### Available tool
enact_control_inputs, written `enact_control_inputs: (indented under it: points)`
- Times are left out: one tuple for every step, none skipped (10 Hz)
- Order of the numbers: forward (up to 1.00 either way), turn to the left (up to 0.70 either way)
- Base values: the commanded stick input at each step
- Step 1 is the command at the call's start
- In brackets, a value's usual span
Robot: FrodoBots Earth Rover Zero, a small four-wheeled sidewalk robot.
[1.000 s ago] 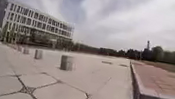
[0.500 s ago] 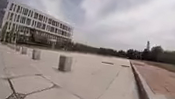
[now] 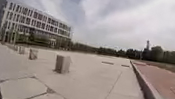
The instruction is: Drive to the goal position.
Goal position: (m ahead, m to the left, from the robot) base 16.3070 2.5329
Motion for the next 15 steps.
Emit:
enact_control_inputs:
  points:
    - [0.5,0.0]
    - [0.5,0.0]
    - [0.5,0.0]
    - [0.5,0.0]
    - [0.5,0.0]
    - [0.5,0.0]
    - [0.5,0.0]
    - [0.5,0.0]
    - [0.5,0.0]
    - [0.5,0.0]
    - [0.5,0.0]
    - [0.5,0.0]
    - [0.5,0.0]
    - [0.5,0.0]
    - [0.5,0.0]
